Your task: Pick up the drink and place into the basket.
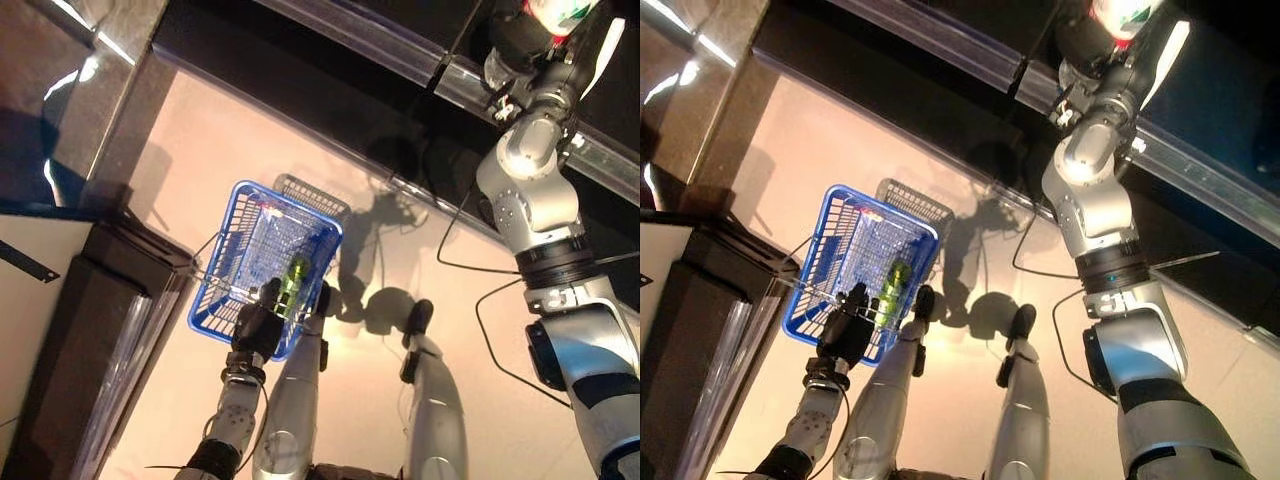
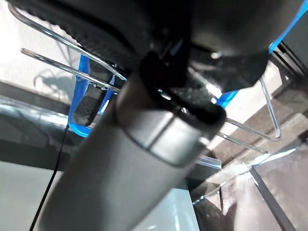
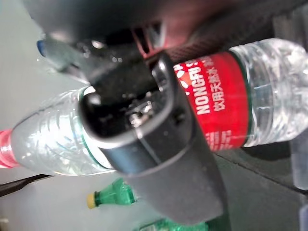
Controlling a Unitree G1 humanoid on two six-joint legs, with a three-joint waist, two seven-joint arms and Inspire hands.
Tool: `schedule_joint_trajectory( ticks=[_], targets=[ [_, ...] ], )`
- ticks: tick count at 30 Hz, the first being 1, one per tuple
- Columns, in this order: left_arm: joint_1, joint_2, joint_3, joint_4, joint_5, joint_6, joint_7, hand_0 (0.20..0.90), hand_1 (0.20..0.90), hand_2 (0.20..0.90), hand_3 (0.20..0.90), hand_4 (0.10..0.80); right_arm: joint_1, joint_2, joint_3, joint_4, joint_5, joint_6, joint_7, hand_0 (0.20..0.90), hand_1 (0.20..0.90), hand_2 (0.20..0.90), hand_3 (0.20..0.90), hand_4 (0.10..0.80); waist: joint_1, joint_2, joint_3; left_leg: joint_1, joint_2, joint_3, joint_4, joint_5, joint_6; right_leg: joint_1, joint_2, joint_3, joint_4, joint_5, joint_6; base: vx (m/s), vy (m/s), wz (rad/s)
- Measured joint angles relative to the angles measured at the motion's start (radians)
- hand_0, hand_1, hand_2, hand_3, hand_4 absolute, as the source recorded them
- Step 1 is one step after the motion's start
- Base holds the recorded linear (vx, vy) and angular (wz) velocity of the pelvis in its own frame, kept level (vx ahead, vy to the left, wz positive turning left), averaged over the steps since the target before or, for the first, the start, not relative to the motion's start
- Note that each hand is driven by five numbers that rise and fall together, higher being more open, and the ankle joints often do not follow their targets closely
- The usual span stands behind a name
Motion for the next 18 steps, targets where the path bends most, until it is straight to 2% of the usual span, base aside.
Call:
schedule_joint_trajectory(
  ticks=[4,18],
  targets=[
    [0.017,0.003,0.000,-0.025,0.000,0.000,0.000,0.300,0.300,0.300,0.200,0.100,0.076,0.000,0.000,-0.100,-0.013,0.000,0.038,0.300,0.300,0.300,0.200,0.100,-0.004,0.000,0.000,0.025,0.000,0.003,-0.014,0.004,0.001,0.017,0.000,0.002,-0.002,-0.002,-0.004,0.000,0.000,0.00],
    [0.100,0.010,0.000,-0.135,0.033,0.002,0.002,0.300,0.300,0.300,0.200,0.100,0.331,0.024,0.004,-0.361,-0.041,0.004,0.348,0.300,0.300,0.300,0.200,0.100,-0.027,0.000,0.001,0.179,0.002,0.007,-0.088,0.012,0.001,0.160,0.001,-0.007,-0.052,-0.008,-0.001,0.003,0.000,0.00]
  ],
)
